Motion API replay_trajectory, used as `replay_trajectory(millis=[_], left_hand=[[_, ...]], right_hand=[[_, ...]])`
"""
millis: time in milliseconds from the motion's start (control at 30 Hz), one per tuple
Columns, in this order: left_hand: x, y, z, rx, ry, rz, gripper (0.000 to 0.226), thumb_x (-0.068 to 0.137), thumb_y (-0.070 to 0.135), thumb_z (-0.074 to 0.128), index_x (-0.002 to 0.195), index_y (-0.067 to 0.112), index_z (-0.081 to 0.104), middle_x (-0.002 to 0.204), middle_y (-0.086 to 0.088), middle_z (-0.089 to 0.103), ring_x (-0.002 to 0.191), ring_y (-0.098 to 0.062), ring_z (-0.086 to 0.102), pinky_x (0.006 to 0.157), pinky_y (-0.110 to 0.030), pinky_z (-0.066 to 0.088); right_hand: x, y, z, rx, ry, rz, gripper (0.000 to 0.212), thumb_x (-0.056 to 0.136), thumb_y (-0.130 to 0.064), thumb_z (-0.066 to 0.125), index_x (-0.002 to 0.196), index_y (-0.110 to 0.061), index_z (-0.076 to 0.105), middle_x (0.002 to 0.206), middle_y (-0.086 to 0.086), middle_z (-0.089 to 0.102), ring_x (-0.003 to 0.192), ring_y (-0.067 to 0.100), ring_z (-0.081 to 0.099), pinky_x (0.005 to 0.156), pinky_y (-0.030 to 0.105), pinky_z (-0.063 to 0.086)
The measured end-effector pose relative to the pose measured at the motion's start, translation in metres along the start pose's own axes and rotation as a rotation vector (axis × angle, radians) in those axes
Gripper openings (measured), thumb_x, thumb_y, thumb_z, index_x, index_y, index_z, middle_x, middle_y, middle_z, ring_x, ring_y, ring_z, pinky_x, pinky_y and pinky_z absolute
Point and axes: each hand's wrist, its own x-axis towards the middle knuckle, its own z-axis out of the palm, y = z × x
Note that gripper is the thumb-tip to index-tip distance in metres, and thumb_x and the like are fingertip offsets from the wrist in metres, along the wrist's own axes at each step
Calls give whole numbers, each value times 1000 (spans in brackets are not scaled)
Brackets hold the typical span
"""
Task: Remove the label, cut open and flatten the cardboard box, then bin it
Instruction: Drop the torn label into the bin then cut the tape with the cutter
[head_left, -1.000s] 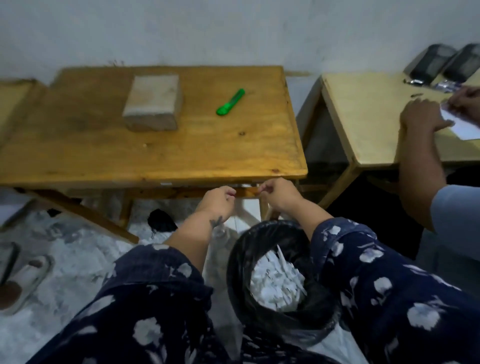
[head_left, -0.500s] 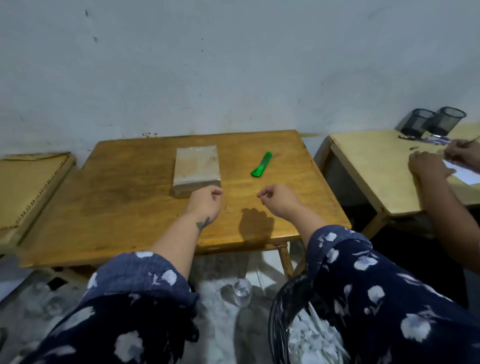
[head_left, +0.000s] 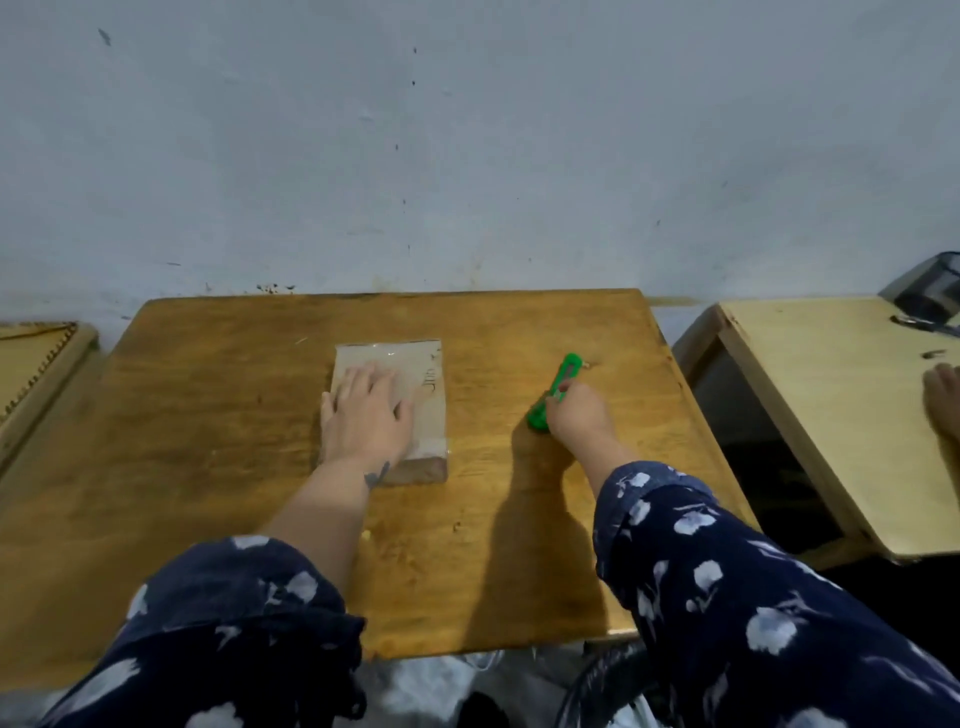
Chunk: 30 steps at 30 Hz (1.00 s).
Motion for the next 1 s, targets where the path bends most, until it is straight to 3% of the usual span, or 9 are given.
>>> replay_trajectory(millis=[100, 233, 333, 467, 633, 733, 833, 900, 1000], left_hand=[[11, -7, 11, 58, 33, 32, 59, 99, 49, 22, 152, 25, 16, 161, 3, 9, 148, -16, 2, 119, -47, 2], [20, -9, 15, 72, 62, 67, 59, 98, 51, 20, 151, 25, 15, 161, 4, 10, 148, -15, 4, 119, -45, 3], [22, -9, 13, 64, 73, 66, 60, 97, 51, 21, 151, 26, 16, 161, 4, 11, 148, -14, 5, 120, -44, 4], [20, -10, 10, 65, 61, 69, 60, 97, 51, 19, 151, 25, 16, 161, 4, 11, 148, -14, 6, 120, -43, 3], [21, -16, 0, 77, -8, 117, 59, 98, 50, 18, 152, 25, 13, 161, 3, 6, 148, -15, 2, 119, -43, 0], [19, -30, -8, 89, -53, 146, 59, 99, 49, 19, 152, 25, 11, 162, 3, 4, 148, -15, 0, 120, -44, -2], [13, -44, -15, 86, -81, 156, 59, 99, 49, 18, 152, 26, 10, 162, 4, 2, 148, -15, -2, 119, -45, -3], [8, -54, -19, 78, -89, 159, 59, 99, 49, 18, 152, 26, 9, 162, 4, 2, 148, -15, -3, 119, -45, -4], [1, -72, -26, 75, -101, 195, 59, 99, 50, 18, 152, 26, 9, 162, 4, 1, 148, -15, -4, 119, -45, -4]], right_hand=[[18, -1, 15, 0, 129, 40, 48, 92, -31, 55, 133, -8, 42, 128, 17, 50, 115, 34, 54, 93, 43, 49], [32, -14, 27, 89, 187, 101, 52, 88, -24, 59, 131, -4, 39, 128, 17, 49, 116, 35, 53, 92, 47, 50], [38, -25, 25, 134, 90, 133, 49, 85, -22, 63, 126, -4, 45, 125, 16, 50, 112, 35, 55, 90, 48, 52], [31, -36, 14, 330, -63, 37, 42, 88, -6, 58, 128, -12, 47, 124, 15, 55, 107, 29, 57, 89, 40, 51], [0, -59, 0, 872, -235, 94, 41, 95, -1, 49, 132, -16, 39, 97, 11, 60, 66, 14, 54, 59, 26, 48], [-17, -72, -6, 1161, -413, 148, 55, 94, 3, 47, 142, -18, 33, 96, 11, 55, 69, 15, 50, 61, 29, 47], [-35, -83, -7, 1276, -547, 111, 71, 91, 14, 40, 149, -23, 19, 99, 12, 50, 75, 17, 48, 69, 32, 47], [-46, -91, -3, 1313, -551, 82, 70, 92, 14, 37, 150, -20, 19, 96, 11, 50, 75, 17, 49, 69, 31, 47], [-63, -103, 7, 1313, -488, 26, 54, 97, 4, 37, 147, -14, 28, 84, 6, 51, 61, 11, 42, 58, 24, 41]])
